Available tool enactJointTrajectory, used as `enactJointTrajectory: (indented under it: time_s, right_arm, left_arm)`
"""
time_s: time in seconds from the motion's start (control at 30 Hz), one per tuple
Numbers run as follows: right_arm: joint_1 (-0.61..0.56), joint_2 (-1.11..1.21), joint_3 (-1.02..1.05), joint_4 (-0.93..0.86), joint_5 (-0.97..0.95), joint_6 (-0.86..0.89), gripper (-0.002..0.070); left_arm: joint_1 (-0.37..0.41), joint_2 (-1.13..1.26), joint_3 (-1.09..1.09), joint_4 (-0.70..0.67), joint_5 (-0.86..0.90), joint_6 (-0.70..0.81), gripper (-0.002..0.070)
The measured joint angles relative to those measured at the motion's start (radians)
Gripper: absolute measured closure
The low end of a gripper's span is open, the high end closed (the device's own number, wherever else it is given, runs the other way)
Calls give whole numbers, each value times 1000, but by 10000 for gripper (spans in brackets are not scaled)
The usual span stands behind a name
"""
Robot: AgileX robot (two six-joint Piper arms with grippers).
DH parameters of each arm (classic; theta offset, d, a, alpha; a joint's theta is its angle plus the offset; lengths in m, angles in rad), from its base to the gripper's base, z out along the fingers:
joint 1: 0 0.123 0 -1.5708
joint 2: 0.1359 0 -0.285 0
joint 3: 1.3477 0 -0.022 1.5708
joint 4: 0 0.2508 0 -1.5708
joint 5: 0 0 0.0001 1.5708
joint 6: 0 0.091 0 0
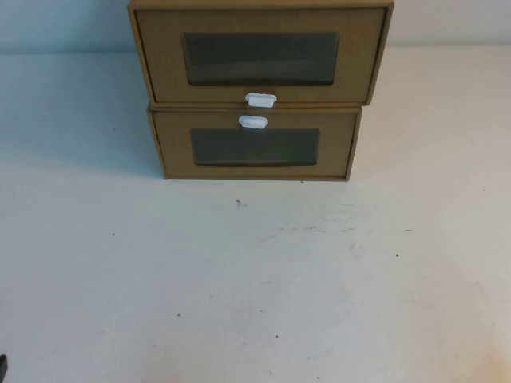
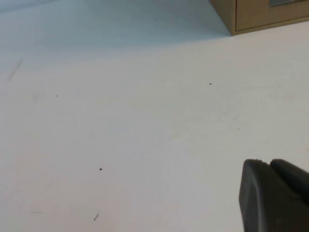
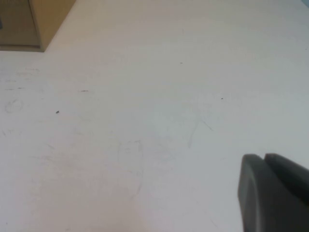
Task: Open the shoe box
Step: 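Pull the top drawer of the cardboard box fully open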
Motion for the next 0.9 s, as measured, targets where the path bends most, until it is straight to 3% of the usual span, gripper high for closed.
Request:
enactJointTrajectory:
  time_s: [0.53,0.9]
  right_arm:
    - [0,0,0,-3,-2,0,689]
    - [0,0,0,-8,-2,0,689]
  left_arm:
    - [0,0,0,2,0,0,680]
    - [0,0,0,132,0,-9,680]
